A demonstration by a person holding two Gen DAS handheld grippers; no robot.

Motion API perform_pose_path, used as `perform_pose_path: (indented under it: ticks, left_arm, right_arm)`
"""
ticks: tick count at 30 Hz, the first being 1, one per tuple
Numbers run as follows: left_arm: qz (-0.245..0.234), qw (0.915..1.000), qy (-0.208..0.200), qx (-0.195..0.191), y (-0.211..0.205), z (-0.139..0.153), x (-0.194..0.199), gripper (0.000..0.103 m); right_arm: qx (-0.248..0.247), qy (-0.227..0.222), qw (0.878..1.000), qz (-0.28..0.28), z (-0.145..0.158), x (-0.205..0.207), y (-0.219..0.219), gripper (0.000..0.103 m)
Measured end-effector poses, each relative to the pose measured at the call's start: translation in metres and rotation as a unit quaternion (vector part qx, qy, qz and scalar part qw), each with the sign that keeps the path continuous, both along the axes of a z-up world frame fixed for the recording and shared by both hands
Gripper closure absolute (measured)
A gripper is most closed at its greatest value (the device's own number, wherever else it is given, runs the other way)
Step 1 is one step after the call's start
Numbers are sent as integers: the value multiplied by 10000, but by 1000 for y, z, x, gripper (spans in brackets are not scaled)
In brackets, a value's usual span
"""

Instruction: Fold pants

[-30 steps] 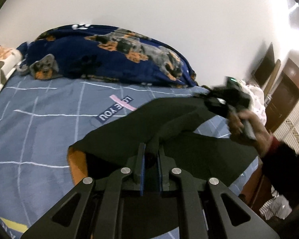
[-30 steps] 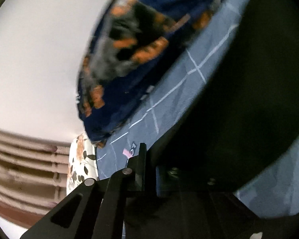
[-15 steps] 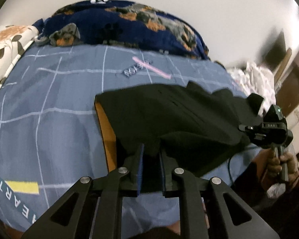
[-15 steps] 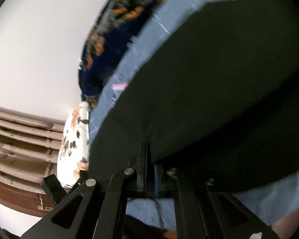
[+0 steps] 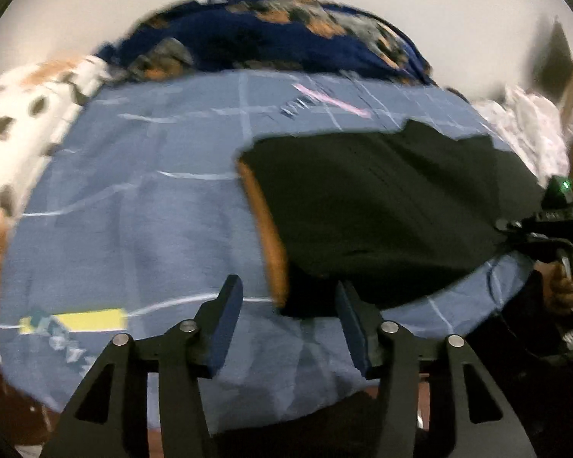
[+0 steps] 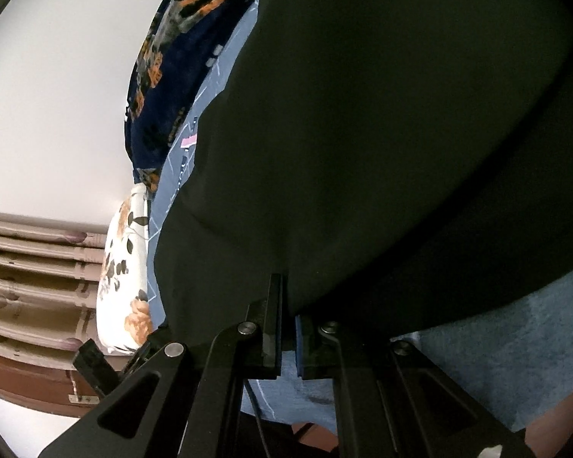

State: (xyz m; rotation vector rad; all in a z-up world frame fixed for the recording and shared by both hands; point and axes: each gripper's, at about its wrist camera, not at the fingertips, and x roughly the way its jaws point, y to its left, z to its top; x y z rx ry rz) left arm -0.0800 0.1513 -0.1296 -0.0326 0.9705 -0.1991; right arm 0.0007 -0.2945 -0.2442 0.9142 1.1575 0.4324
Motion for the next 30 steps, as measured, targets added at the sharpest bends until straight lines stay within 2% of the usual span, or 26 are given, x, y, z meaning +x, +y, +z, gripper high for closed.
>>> perform_pose_path:
  ticks: [2,3,5,7,9,10,12,13,15,17,20,24,27,29,30]
  left_arm:
    - [218,9995,-236,71,7,15,-4,51]
    - [272,9988,-394,-40,10,26,-5,51]
    - [160,9974,-677,-193,1,45,-4,51]
    - [-121,9967,-771,-202,-26,54,5,51]
    - [-428,9966,-578,-406,-53,44,18,51]
    - [-607,9961,-354,-540,-68,32,28,51]
    - [-844,9955,-8,-439,-94,6,45,52]
    - [-869,9955,89,-366,-102,-4,50,55]
    - [-846,9947,275,-513,-105,-19,58,56]
    - [-736,9956,329,-475,-103,-28,59,56]
    - [-714,9959,391,-386,-102,-38,56,56]
    - [-720,9964,383,-250,-107,-39,53,56]
    - [-687,9968,346,-216,-111,-41,54,56]
    - [-671,9970,344,-188,-113,-42,55,56]
    - [-666,9970,343,-169,-113,-41,56,56]
  right_arm:
    - [30,7,10000,-17,-1,0,1,97]
    - [30,1,10000,-19,-1,0,2,98]
    - [37,-6,10000,-18,-2,0,1,98]
    - [62,-6,10000,-27,-2,-1,0,98]
    - [134,-4,9999,-34,-3,-1,-1,98]
    - [168,0,9999,-33,-4,-1,-2,98]
    - [219,-3,9998,-16,-5,-1,-3,98]
    - [252,6,9997,0,-5,-1,-3,98]
    - [386,38,9992,53,-4,1,-8,95]
    - [303,-63,9995,49,2,4,-18,93]
    - [290,-263,9990,-209,11,15,-57,86]
    - [339,-422,9949,-848,7,36,-135,77]
    - [629,-465,9852,-1526,-3,52,-209,77]
    - [462,-468,9809,-1828,-3,63,-248,79]
    - [391,-509,9772,-2026,-1,68,-272,77]
